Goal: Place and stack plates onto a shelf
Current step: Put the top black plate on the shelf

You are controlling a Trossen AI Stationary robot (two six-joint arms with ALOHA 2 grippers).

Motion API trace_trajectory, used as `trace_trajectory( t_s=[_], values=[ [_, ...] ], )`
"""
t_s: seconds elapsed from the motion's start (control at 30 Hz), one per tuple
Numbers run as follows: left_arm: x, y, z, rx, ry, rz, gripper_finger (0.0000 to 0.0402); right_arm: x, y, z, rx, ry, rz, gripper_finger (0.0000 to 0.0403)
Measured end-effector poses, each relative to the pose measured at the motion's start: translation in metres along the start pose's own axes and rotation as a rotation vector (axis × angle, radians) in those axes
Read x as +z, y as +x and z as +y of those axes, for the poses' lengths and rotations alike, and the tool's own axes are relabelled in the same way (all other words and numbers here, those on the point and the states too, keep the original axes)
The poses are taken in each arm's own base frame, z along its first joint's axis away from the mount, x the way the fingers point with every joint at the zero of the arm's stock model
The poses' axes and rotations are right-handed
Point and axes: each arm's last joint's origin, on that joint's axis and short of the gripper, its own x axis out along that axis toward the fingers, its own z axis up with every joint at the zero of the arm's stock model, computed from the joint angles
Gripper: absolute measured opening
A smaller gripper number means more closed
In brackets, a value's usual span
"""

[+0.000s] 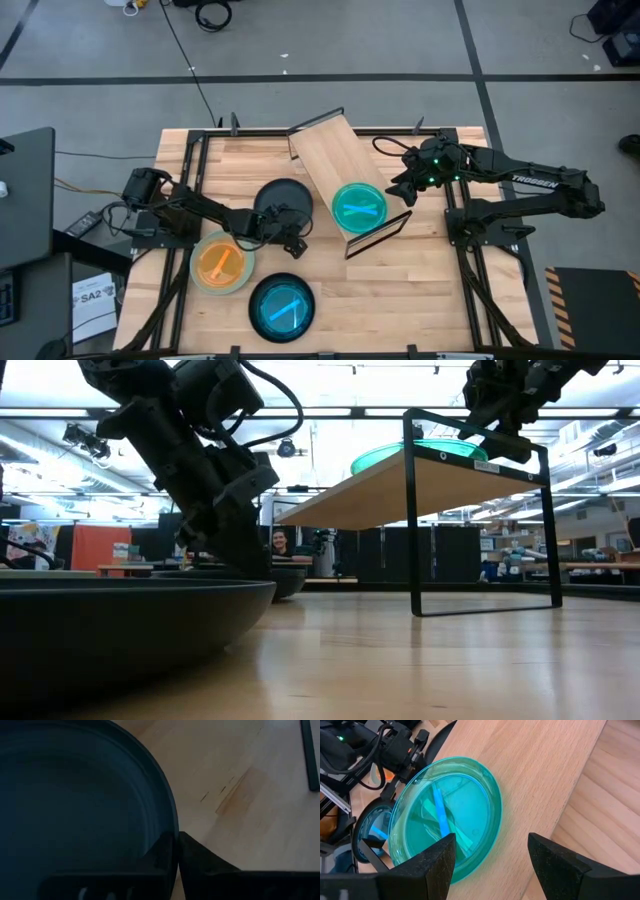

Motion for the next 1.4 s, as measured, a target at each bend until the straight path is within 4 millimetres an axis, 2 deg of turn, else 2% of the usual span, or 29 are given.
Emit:
trace_trajectory(
  t_s=[0.37,0.87,1.4],
  values=[
    [0.015,-0.024,-0.001,-0.078,-0.039,-0.033,0.0017,0.000,0.000,0.000,0.000,0.000,0.000,0.0252],
    [0.019,-0.065,-0.004,-0.187,-0.021,-0.018,0.0016,0.000,0.000,0.000,0.000,0.000,-0.001,0.0252],
    [0.034,-0.113,0.010,-0.265,-0.050,-0.081,0.0016,0.000,0.000,0.000,0.001,0.000,-0.001,0.0252]
  ],
)
